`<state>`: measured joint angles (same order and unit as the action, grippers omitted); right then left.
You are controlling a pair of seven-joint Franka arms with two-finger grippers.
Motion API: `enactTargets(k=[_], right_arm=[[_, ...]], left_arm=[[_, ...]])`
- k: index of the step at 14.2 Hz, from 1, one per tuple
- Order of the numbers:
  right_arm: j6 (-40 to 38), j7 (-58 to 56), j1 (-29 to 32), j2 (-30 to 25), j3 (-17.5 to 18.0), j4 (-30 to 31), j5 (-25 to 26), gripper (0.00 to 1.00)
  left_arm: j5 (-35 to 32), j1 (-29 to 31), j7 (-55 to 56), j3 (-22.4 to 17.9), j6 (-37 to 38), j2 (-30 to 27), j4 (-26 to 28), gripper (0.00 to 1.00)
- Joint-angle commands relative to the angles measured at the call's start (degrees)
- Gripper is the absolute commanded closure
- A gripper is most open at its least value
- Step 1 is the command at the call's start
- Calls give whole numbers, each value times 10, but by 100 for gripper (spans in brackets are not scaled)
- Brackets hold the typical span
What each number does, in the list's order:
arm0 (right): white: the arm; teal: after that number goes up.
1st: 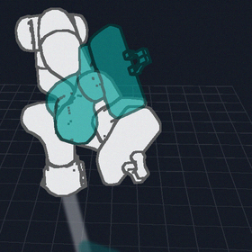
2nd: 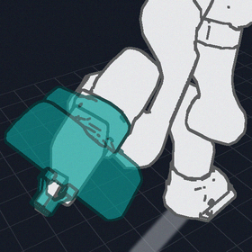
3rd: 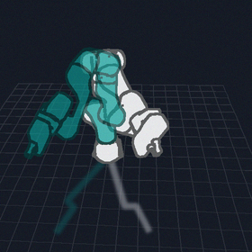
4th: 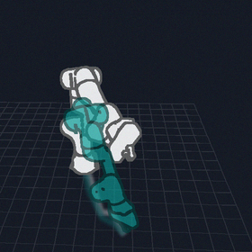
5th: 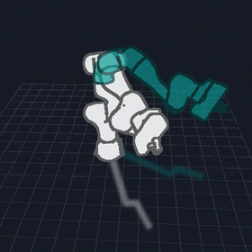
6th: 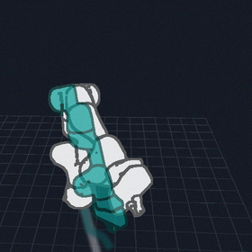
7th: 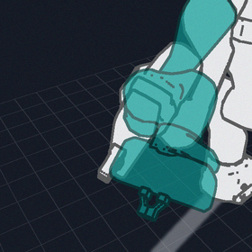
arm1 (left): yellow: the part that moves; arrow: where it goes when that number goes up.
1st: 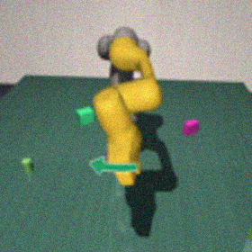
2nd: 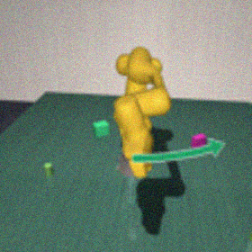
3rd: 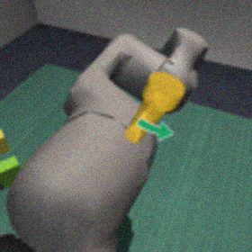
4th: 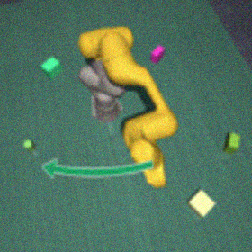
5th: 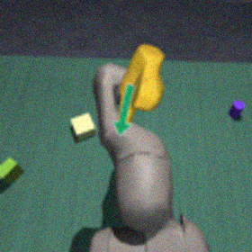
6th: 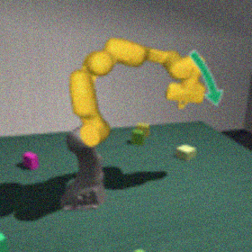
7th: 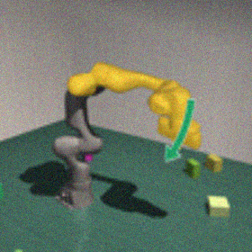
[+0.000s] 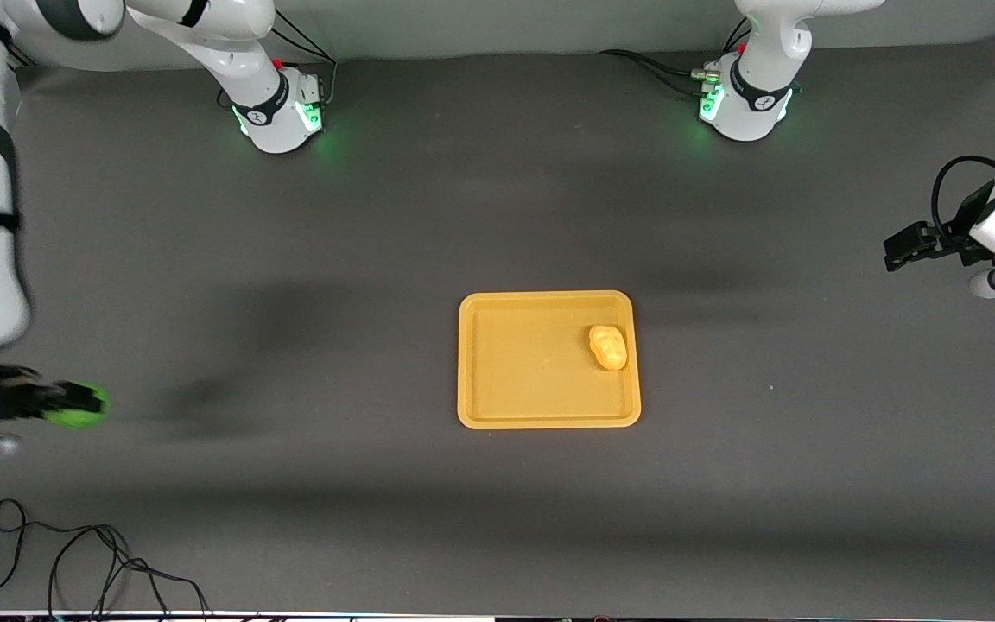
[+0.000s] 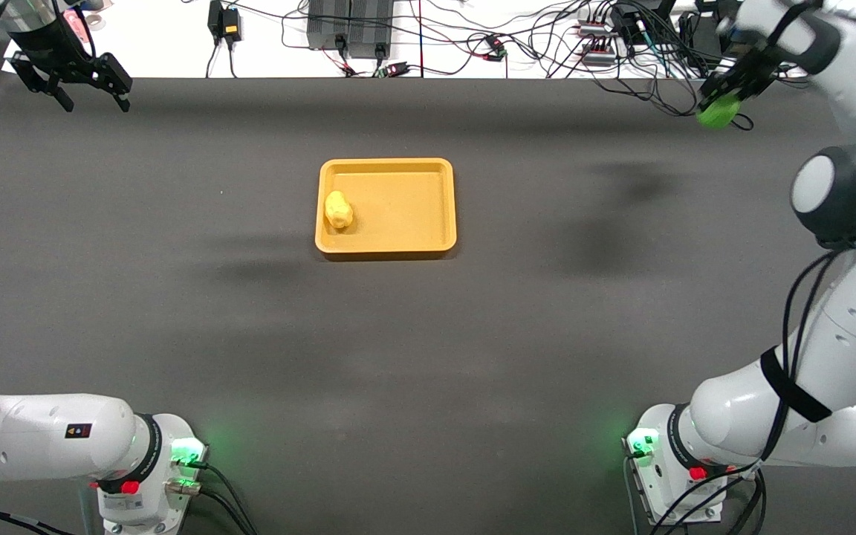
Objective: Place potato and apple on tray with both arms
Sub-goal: 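Grasp the green apple with the right gripper, then carry the apple with the right gripper onto the tray beside the potato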
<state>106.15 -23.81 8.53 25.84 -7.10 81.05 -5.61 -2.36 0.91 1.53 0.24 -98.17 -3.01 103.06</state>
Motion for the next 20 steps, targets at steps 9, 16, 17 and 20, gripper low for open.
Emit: enactTargets(k=[9,16,17,20], right_arm=[[-149,493,-345,-36,1,-123,32,50],[-84,790,-542,143,3,-260,31,50],[-59,793,-551,164,3,-260,31,50],[31,807,-562,234,2,-259,35,50]], left_arm=[[11,-41,-51,-24,37,-8,-29,0],[28,-23,-57,-28,27,-5,-26,0],[27,-23,-61,-29,28,-4,-23,0],[-2,-24,-83,-27,35,-11,-19,0]])
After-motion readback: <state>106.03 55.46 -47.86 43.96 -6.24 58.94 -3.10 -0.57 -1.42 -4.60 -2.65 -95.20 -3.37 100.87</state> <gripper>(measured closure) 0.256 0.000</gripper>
